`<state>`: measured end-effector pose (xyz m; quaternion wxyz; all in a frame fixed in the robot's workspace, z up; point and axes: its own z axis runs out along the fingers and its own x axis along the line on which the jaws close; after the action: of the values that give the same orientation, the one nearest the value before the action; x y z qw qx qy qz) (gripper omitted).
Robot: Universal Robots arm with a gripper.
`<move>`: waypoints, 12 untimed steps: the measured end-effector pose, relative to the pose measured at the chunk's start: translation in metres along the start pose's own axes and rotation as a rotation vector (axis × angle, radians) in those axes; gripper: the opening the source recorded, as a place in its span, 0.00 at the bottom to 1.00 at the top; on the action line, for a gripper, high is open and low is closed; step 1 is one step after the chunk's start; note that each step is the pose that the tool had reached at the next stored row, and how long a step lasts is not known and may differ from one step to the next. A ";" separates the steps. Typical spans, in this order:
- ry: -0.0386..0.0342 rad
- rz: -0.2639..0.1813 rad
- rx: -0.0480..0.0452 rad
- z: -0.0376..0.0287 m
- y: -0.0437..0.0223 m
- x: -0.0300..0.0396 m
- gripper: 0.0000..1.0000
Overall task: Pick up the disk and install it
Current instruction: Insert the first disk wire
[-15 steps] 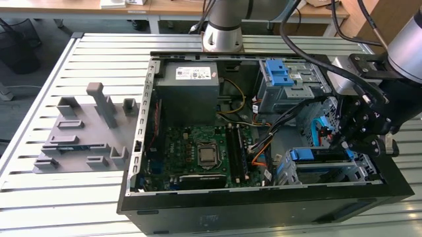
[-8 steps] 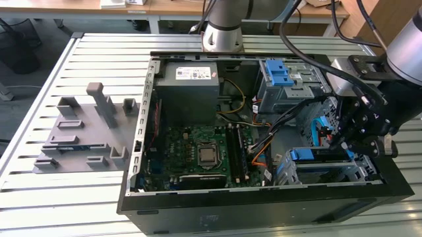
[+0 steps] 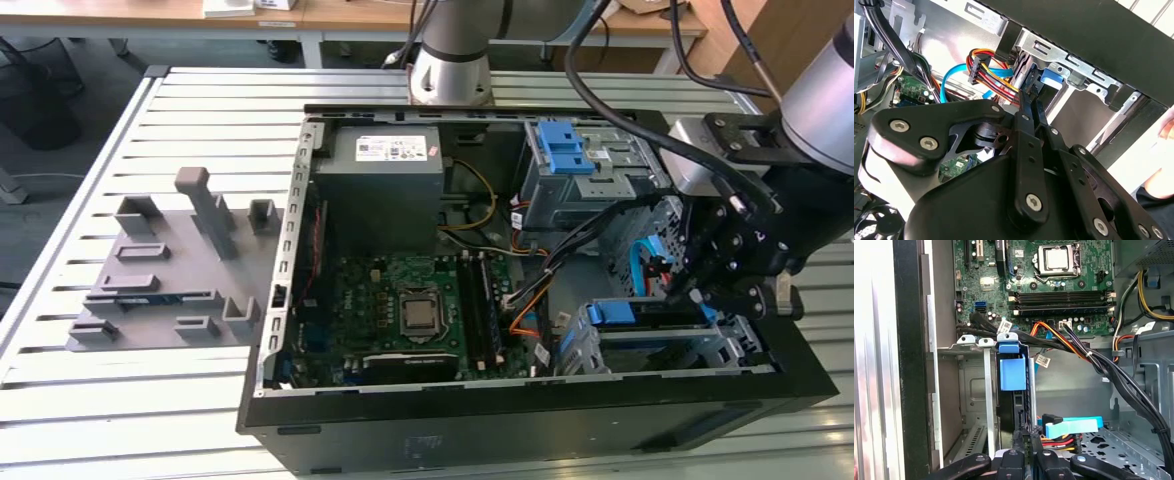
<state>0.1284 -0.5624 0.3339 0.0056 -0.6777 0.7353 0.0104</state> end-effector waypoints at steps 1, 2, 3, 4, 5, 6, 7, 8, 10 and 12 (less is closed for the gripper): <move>0.0000 0.001 0.0000 0.0000 0.0000 0.0000 0.16; -0.0001 0.001 -0.0001 0.0001 0.0000 0.0000 0.16; 0.0000 0.002 -0.0002 0.0001 0.0000 0.0000 0.16; 0.0000 0.002 -0.0005 0.0001 0.0000 0.0000 0.16; 0.0000 0.002 -0.0006 0.0001 0.0000 0.0001 0.16; 0.0000 0.003 -0.0006 0.0001 -0.0001 0.0002 0.16; -0.0001 0.003 -0.0007 0.0001 -0.0001 0.0004 0.16; -0.0001 0.003 -0.0008 0.0001 -0.0001 0.0005 0.16; -0.0003 0.003 -0.0008 0.0005 -0.0002 0.0008 0.16; -0.0002 0.003 -0.0008 0.0008 -0.0002 0.0012 0.16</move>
<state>0.1285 -0.5637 0.3331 0.0054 -0.6767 0.7361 0.0108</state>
